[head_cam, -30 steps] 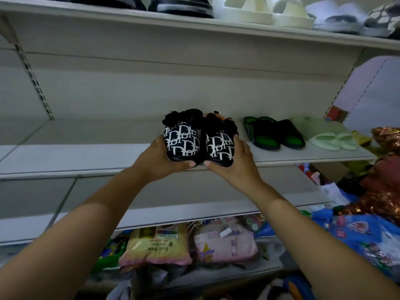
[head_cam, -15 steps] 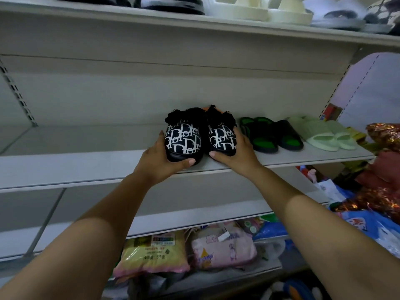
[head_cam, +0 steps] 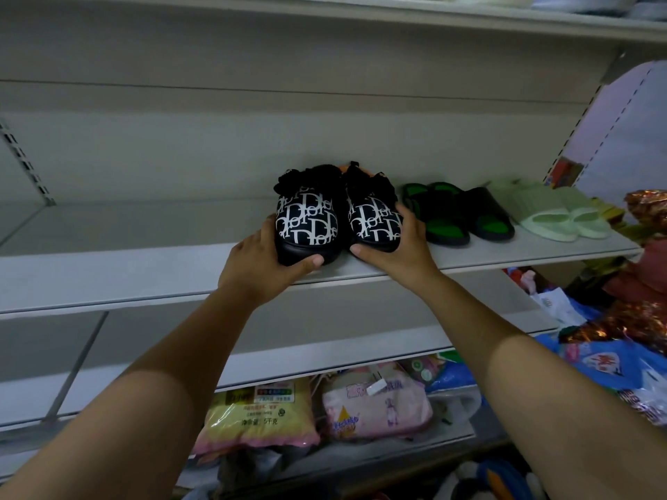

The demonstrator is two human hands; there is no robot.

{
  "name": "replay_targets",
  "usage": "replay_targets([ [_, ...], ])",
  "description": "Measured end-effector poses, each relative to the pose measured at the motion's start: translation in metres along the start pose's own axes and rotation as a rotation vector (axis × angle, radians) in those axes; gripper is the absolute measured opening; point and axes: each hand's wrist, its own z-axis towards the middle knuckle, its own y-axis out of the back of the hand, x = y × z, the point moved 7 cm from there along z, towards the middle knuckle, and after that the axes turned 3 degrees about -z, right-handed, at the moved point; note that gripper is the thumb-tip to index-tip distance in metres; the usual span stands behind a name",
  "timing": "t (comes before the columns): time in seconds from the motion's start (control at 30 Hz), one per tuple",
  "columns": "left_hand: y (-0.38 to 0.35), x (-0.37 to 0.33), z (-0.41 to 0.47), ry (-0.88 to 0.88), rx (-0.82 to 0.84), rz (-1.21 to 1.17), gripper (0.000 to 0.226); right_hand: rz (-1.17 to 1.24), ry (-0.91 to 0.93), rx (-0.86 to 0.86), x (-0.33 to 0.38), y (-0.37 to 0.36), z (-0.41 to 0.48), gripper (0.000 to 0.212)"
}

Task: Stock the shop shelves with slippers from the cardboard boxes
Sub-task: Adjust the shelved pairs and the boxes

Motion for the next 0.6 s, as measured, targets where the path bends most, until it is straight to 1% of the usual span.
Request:
replay_targets([
  [0.1,0.0021,-0.0027,-0.0018,-0.048,0.010,-0.006,0.103,0.032,-0.010,0.025,0.0005,0.0018,-0.0015,0.111],
  [0.17,0.0026,-0.0037,-0.0025,-0.061,0.006,0.011,0.103,0.062,-0.011,0.001,0.0005,0.0034,-0.0029,0.105],
  [0.27,0.0016,-0.0044,-0.0018,-0.051,-0.017,0.038,0.104,0.131,-0.012,-0.068,-0.0002,0.0048,-0.0040,0.100],
  [0.37,0.0003,-0.0035,-0.0005,-0.028,-0.016,0.055,0.105,0.151,-0.017,-0.068,-0.0035,0.0042,-0.0035,0.100],
  [0.5,0.0003,-0.0038,-0.0017,-0.024,-0.012,0.056,0.105,0.121,-0.013,-0.049,-0.0031,0.0039,-0.0057,0.102],
  [0.6,0.0013,-0.0046,-0.0017,-0.022,-0.015,0.055,0.103,0.034,0.022,-0.037,0.0036,0.0040,-0.0101,0.103],
])
